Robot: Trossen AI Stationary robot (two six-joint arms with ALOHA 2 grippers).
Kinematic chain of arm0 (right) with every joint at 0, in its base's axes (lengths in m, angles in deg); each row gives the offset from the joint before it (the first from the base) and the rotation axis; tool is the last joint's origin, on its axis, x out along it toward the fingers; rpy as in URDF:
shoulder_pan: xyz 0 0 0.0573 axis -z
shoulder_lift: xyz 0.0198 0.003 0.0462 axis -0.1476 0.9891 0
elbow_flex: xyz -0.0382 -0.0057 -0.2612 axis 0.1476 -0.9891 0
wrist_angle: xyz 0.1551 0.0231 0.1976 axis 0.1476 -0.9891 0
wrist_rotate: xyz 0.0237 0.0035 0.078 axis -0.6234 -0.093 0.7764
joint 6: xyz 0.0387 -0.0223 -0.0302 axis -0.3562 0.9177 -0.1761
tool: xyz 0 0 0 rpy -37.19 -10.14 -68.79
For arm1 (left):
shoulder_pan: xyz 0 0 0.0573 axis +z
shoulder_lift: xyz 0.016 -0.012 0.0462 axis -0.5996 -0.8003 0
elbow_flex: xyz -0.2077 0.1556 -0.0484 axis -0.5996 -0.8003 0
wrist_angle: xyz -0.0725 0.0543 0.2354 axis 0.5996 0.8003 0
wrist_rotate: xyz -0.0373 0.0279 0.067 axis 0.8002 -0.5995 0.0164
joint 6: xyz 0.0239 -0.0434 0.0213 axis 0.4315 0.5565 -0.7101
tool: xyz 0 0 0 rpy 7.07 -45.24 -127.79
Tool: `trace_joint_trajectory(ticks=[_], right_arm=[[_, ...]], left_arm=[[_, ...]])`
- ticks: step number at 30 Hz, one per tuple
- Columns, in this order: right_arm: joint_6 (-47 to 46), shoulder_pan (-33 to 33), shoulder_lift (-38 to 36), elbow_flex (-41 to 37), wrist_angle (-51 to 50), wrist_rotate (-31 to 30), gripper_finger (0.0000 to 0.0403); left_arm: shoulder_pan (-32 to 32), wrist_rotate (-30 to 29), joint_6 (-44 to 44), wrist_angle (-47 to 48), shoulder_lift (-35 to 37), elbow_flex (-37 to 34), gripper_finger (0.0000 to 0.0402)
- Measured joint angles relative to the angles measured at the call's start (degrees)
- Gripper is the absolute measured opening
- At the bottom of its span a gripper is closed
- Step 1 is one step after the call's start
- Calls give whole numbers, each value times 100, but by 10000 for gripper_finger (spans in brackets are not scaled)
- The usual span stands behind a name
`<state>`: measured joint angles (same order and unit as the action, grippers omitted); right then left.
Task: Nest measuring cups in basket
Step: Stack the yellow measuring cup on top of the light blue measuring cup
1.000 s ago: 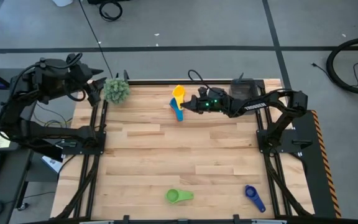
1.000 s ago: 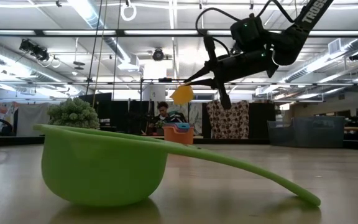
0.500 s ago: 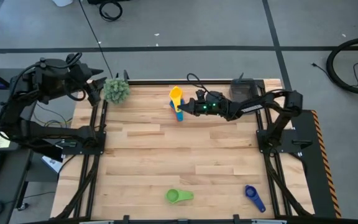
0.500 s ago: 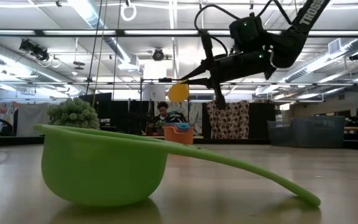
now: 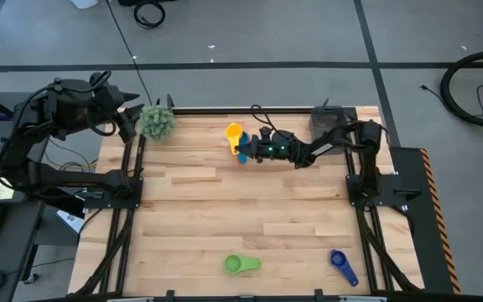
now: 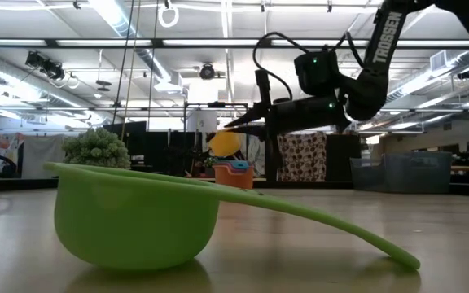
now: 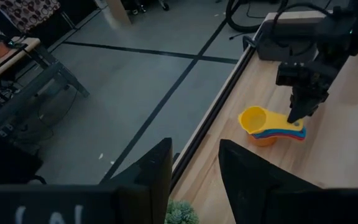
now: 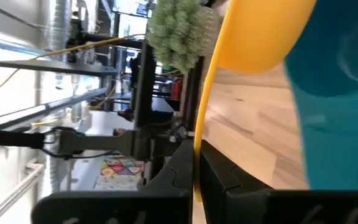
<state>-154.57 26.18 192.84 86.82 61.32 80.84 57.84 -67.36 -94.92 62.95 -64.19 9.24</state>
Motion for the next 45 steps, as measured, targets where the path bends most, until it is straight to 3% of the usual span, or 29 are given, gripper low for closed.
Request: trace_joint_trajectory(ticks=[22, 38, 42, 45], right_arm=[[-266, 52, 5, -34, 318, 7, 12], [-639, -9, 5, -610, 274, -200, 12], [-589, 54, 5, -608, 272, 39, 15], [-588, 100, 5, -608, 228, 322, 44]], left_arm=[[0, 2, -4, 0, 2, 0, 137], [0, 2, 2, -1, 0, 0, 137], [0, 2, 2, -2, 0, 0, 137], [-2, 2, 3, -3, 0, 0, 137]])
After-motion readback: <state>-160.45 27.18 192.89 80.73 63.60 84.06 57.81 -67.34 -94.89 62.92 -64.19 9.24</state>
